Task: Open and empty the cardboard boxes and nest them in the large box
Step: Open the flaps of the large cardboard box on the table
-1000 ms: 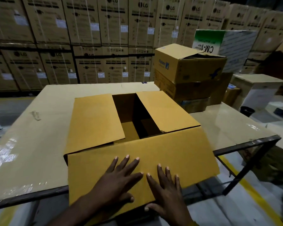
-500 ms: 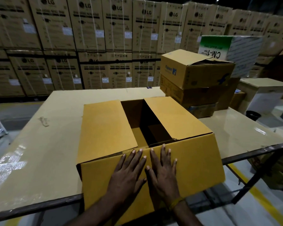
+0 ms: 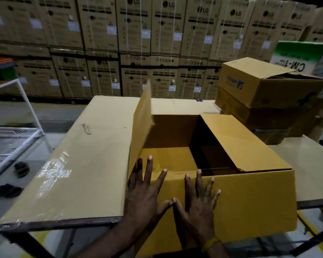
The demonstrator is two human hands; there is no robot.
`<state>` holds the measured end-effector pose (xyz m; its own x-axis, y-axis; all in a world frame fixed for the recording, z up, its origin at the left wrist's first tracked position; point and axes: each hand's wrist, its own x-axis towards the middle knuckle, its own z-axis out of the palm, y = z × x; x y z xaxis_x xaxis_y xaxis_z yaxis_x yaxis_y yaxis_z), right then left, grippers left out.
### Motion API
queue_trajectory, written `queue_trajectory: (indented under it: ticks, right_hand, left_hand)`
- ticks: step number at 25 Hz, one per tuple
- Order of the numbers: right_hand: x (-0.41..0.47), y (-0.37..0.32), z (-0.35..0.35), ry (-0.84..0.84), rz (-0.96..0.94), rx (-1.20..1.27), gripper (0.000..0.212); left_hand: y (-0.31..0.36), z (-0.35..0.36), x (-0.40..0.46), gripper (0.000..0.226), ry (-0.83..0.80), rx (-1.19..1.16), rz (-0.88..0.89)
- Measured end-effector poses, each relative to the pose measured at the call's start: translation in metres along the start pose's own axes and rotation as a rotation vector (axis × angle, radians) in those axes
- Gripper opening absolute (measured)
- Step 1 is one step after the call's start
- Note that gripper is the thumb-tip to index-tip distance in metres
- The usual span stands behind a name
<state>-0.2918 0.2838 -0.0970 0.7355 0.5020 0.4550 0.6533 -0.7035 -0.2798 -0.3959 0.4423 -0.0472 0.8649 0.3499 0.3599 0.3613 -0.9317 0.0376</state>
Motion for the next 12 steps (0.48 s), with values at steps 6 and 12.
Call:
queue_trajectory:
  ticks: [6, 12]
  right_hand:
    - [0.001, -0.010, 0.010, 0.024, 0.012, -0.022, 0.082]
    - [0.016, -0.016, 0.006, 0.124, 0.054, -0.010, 0.067]
  left_hand:
    - [-0.035, -0.013, 0.008, 0.088, -0.288, -0.070, -0.225]
    - [-0.056, -0.022, -0.004, 0.049, -0.149, -0.307, -0.210]
